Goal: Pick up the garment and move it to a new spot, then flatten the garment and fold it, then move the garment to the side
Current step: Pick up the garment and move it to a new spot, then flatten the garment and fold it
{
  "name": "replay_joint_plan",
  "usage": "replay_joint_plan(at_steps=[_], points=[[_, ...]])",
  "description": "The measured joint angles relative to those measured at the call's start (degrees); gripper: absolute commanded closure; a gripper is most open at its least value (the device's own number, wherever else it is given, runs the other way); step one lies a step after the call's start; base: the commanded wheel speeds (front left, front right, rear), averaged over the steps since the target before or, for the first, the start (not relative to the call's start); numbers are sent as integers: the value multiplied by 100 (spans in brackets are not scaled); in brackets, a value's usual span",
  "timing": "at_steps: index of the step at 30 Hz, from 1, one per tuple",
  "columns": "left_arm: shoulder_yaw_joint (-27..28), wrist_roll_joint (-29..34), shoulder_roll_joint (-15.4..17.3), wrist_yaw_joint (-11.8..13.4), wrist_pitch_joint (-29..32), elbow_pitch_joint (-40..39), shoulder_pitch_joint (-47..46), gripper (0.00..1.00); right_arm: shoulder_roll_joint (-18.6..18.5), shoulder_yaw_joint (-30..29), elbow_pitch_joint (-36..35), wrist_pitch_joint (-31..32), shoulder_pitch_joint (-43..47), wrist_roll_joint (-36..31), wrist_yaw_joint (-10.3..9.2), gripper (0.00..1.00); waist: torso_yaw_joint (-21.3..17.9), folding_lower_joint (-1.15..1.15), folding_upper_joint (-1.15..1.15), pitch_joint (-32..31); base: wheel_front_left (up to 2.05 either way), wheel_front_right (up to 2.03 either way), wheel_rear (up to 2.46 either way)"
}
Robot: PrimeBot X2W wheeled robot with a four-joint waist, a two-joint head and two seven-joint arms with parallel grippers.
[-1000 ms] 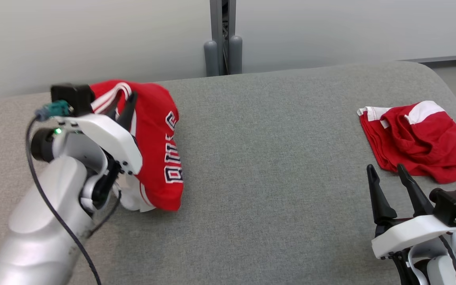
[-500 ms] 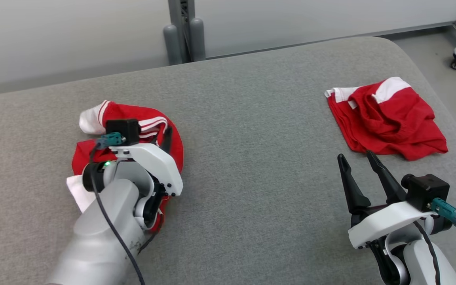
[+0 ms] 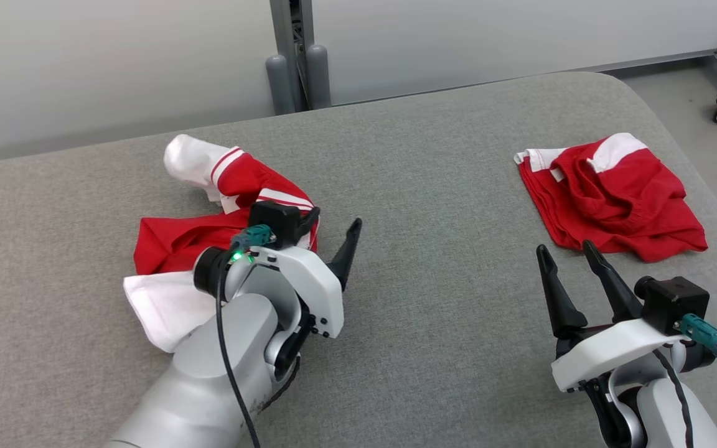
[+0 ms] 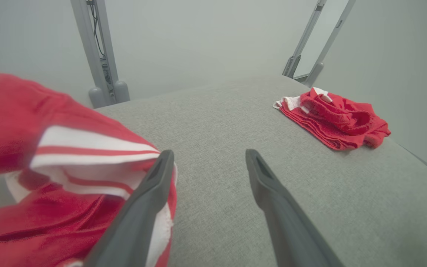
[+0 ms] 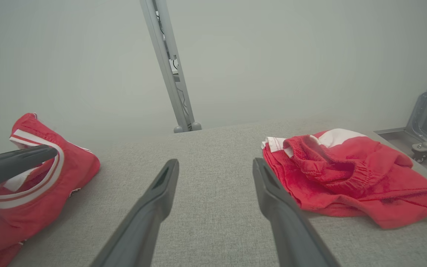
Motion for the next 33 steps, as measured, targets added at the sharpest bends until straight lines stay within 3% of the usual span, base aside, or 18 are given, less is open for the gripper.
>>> replay_joint_plan(at_steps=[5,12,24,33], points=[[-638,-107,-4,131,-203,-517,116,0,1,-87,-1,-9,96,-51,0,0,307,0,0,-128,0,0,0],[-862,-149,-5,342,-464,-790,402,0,-1,-60,-56,62,209,-93,0,0,791,0,0,-317,0,0,0],[-270,-243,542,821,-648,-1538,1328,0,0,1099,91,154,32,126,0,0,1789,0,0,-534,0,0,0],[358,-160,910,1172,-658,-2307,1973,0,3,1882,944,292,-737,37,0,0,2440,0,0,-506,0,0,0]])
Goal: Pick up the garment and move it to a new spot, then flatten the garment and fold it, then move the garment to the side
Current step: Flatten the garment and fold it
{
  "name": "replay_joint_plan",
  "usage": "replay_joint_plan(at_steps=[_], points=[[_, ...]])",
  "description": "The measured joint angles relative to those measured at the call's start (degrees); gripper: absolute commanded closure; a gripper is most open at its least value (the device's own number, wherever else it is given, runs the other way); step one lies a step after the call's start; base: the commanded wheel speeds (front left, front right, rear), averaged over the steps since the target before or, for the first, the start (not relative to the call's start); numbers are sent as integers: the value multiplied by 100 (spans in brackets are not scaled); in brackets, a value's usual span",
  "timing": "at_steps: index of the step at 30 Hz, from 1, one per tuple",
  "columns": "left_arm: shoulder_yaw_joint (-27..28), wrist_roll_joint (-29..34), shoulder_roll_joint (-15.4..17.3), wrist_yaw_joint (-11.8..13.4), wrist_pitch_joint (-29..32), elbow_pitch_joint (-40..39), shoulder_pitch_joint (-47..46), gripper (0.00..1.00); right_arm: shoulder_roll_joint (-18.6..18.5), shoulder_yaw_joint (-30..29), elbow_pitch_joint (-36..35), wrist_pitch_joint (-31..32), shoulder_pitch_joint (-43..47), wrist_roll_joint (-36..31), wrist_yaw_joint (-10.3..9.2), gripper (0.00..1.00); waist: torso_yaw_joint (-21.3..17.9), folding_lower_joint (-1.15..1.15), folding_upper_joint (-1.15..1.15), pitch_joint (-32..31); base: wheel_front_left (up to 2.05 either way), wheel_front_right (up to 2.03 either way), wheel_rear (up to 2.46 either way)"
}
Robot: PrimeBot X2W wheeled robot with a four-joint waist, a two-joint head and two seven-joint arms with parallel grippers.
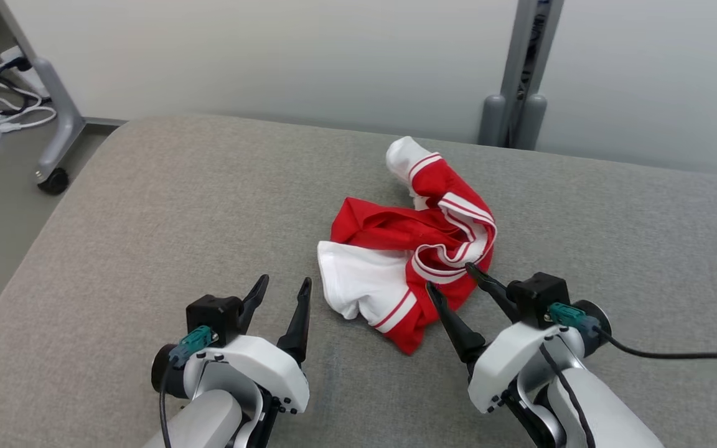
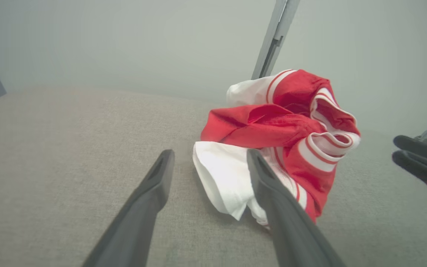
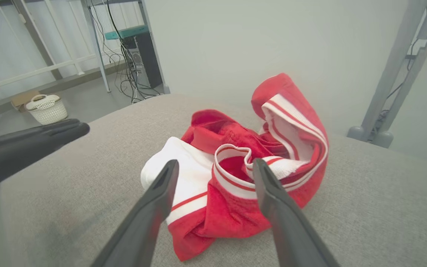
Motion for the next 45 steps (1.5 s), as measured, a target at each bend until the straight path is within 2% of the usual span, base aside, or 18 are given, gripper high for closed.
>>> replay_joint_plan(at_steps=[5,17,18,19,21,22,31,38,45], points=[[287,129,60,68,-5,-370,247,0,3,87,801,77,-427,-112,1,0,352,0,0,78,0,0,0],[687,339,93,107,-5,-792,489,0,-1,20,2335,-8,-1234,-593,1,0,880,0,0,285,0,0,0],[706,359,93,107,-5,-804,503,0,-2,24,2453,-3,-1296,-611,1,16,899,0,0,303,0,0,0],[725,376,91,105,-5,-820,519,0,-1,33,2566,2,-1343,-620,1,51,912,0,0,318,0,0,0],[768,388,85,104,-5,-835,531,0,-2,73,2750,-29,-1422,-620,1,77,920,0,0,343,0,0,0],[799,402,82,104,-5,-847,539,0,2,79,2839,-48,-1461,-616,1,100,911,0,0,350,0,0,0],[1025,493,120,108,-4,-895,720,0,-67,-324,3357,-686,-1678,-521,1,100,516,0,0,331,0,0,0],[1073,525,145,109,-5,-949,781,0,-468,-713,3375,-934,-1685,-272,1,100,61,0,0,299,0,0,0],[1056,527,159,109,-3,-970,786,0,-816,-1070,3495,-989,-1509,419,1,100,-186,0,0,375,0,0,0]])
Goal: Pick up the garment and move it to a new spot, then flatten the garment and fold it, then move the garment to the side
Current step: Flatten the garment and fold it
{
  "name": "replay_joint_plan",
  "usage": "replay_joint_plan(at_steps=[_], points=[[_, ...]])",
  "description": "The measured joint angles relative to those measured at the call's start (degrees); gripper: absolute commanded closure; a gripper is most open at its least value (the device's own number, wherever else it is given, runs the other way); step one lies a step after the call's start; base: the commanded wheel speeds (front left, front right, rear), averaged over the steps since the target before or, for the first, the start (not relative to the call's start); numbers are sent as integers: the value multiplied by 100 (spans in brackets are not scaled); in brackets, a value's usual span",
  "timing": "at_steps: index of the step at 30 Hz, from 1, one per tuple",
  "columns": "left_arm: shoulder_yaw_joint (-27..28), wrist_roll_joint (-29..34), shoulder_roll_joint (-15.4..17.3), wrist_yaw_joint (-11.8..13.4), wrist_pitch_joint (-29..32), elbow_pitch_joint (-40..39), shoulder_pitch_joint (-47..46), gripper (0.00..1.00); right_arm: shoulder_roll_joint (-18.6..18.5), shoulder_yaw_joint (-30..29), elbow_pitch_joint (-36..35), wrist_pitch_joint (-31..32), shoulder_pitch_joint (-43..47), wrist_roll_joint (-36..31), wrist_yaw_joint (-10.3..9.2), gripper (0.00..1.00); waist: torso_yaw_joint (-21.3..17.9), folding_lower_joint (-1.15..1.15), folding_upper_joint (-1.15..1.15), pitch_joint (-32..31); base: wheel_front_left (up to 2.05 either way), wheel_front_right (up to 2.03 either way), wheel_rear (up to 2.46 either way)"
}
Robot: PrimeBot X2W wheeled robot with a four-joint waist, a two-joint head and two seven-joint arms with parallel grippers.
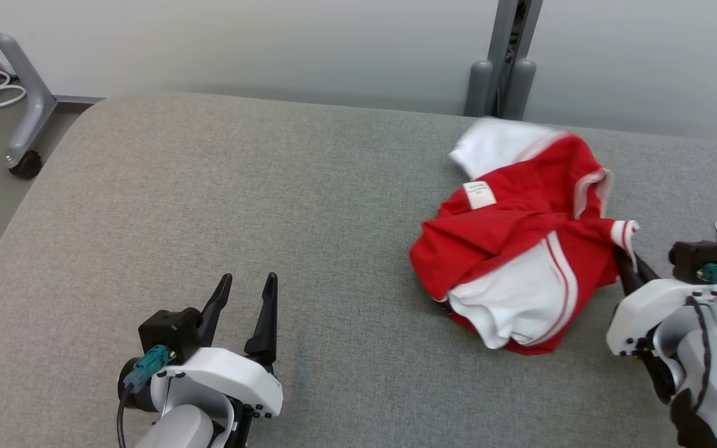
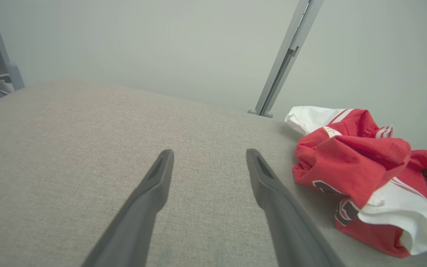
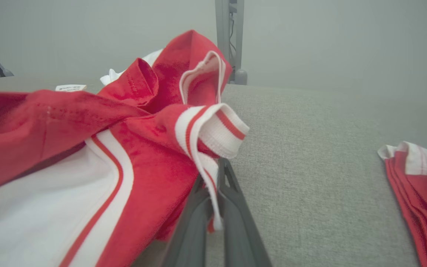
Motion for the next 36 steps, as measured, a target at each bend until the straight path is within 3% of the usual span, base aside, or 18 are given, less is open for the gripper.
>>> replay_joint_plan(at_steps=[1,2,3,4,5,12,17,26,36], points=[[0,0,5,0,0,-2,-2,0,-81,2,7,-3,26,47,0,99,-13,0,0,18,0,0,0],[-2,0,10,-1,8,-5,-5,0,-156,18,-9,-20,37,76,0,81,-27,0,0,38,0,0,0],[-5,0,14,-1,10,-5,-8,0,-215,63,-54,-47,48,113,0,81,-43,0,0,56,0,0,0],[-9,0,20,-1,16,-7,-10,0,-249,102,-108,-55,63,155,0,31,-61,0,0,73,0,0,0],[-8,1,31,0,16,-8,-14,0,-275,88,-115,-59,70,225,0,0,-84,0,0,87,0,0,0],[-14,8,55,9,16,-40,-23,0,-610,-102,-454,-79,271,294,0,0,-222,0,0,99,0,0,0],[-82,18,46,-3,19,-77,-5,0,-371,-347,-1371,-85,867,344,0,0,-332,0,0,-13,0,0,0],[-652,242,-227,-325,508,191,-613,0,-89,-905,-2680,-86,1841,-11,0,0,-755,0,0,-195,0,0,0],[-1155,487,-630,-871,1065,1444,-1790,0,247,-1024,-3365,-86,2000,-359,0,0,-1433,0,0,-112,0,0,0]])
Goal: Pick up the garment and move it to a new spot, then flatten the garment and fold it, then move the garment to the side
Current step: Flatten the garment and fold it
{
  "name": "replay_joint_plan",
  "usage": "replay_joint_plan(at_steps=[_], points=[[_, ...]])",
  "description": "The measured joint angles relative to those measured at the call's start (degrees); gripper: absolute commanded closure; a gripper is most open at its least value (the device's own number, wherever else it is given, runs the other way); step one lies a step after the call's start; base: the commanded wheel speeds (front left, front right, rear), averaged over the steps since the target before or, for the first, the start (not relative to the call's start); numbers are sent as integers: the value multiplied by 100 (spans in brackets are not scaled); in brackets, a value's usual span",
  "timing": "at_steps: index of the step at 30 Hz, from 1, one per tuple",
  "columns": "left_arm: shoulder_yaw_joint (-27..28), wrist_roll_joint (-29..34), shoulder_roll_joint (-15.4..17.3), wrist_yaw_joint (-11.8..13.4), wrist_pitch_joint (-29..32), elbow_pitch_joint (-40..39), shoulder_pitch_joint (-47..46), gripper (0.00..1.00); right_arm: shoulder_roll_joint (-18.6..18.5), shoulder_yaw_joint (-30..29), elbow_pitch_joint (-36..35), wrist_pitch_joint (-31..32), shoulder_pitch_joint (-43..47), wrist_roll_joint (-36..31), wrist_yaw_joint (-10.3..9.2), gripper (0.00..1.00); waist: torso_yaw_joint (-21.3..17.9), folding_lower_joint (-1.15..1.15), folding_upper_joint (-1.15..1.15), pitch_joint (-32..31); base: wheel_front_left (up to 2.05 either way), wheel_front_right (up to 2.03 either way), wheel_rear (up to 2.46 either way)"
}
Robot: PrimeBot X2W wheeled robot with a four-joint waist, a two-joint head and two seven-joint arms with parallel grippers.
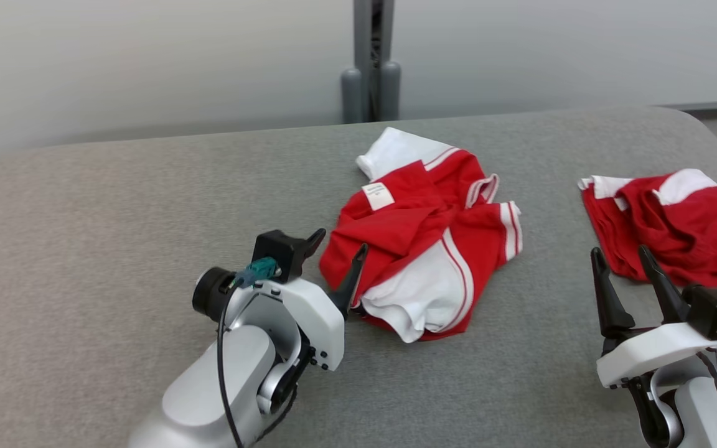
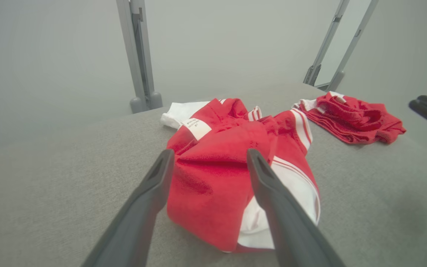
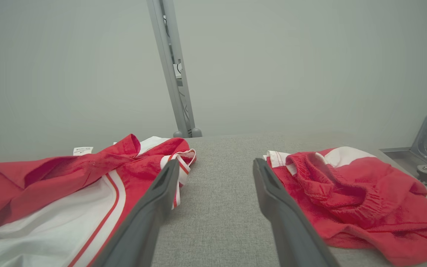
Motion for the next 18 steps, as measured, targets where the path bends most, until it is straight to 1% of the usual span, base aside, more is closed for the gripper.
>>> replay_joint_plan(at_steps=[3,7,9,13,15,18], points=[[-214,274,-32,-54,78,411,-354,0,52,26,-121,0,-1,-12,0,0,-219,0,0,92,0,0,0],[-287,215,-263,-162,112,711,-560,0,94,-14,-204,0,5,-20,-1,0,-465,0,0,247,0,0,0],[-339,218,-333,-135,119,861,-638,0,110,-15,-230,0,20,-21,-1,0,-566,0,0,313,0,0,0],[-357,205,-356,-75,112,1169,-774,0,165,-26,-287,0,19,-21,-1,0,-744,0,0,413,0,0,0],[-366,200,-397,37,75,1306,-819,0,175,-47,-297,0,19,-22,-1,0,-803,0,0,452,0,0,0],[-383,210,-405,99,43,1436,-909,0,193,-70,-312,0,20,-32,-1,0,-839,0,0,484,0,0,0]])
